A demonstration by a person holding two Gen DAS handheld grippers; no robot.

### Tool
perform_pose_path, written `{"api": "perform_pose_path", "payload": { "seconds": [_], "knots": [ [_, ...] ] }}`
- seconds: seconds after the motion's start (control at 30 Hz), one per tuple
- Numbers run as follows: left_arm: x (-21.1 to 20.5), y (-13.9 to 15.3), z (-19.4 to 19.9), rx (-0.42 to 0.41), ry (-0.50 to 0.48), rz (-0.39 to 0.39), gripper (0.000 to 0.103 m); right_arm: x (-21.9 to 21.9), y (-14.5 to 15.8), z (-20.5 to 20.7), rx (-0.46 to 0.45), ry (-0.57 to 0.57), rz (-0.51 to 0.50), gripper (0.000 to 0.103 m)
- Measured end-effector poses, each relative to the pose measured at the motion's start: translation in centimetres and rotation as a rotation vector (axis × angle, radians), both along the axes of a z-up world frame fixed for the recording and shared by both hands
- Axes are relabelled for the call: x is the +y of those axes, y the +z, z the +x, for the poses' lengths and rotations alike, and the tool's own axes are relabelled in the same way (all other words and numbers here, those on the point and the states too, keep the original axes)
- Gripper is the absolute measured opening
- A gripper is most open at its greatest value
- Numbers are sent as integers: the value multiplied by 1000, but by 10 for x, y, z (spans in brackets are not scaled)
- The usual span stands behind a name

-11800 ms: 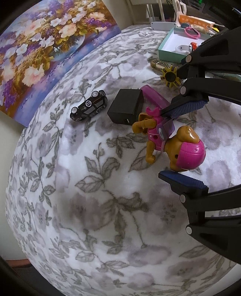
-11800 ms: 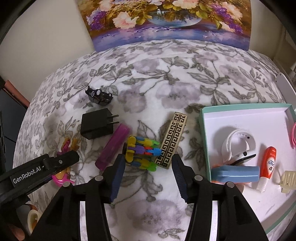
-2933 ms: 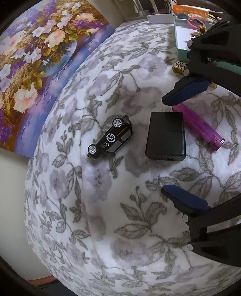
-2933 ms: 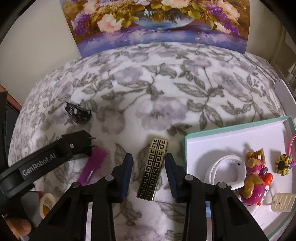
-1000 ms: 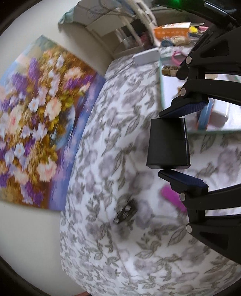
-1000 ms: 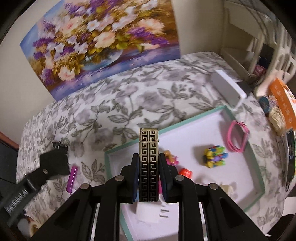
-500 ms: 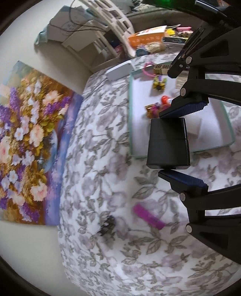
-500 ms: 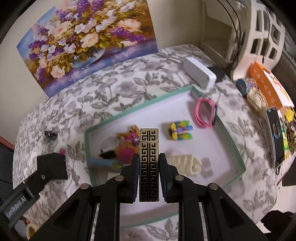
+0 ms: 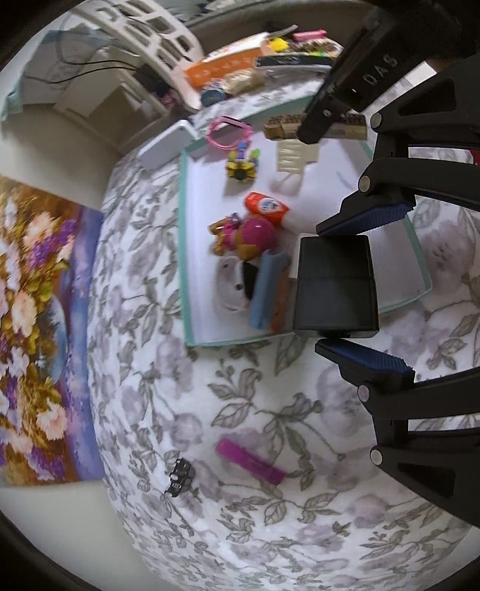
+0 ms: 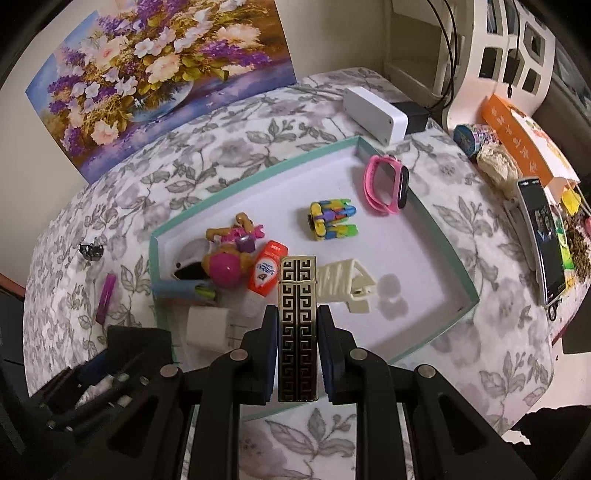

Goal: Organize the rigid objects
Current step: 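Carry the gold block and black charger over the teal tray with both tools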

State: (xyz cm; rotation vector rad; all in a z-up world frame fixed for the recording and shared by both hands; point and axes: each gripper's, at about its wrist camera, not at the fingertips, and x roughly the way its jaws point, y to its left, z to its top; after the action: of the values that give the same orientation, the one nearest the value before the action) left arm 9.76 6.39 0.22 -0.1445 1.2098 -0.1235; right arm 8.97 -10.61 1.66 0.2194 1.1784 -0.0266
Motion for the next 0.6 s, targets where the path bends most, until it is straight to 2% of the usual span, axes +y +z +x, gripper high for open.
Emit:
{"api": "perform_pose_path", "payload": {
  "seconds": [0.6],
  "knots": [
    [-39,-35,-1,102,-98,75,59,9,-36,8,114,54,-37,22]
  ]
}}
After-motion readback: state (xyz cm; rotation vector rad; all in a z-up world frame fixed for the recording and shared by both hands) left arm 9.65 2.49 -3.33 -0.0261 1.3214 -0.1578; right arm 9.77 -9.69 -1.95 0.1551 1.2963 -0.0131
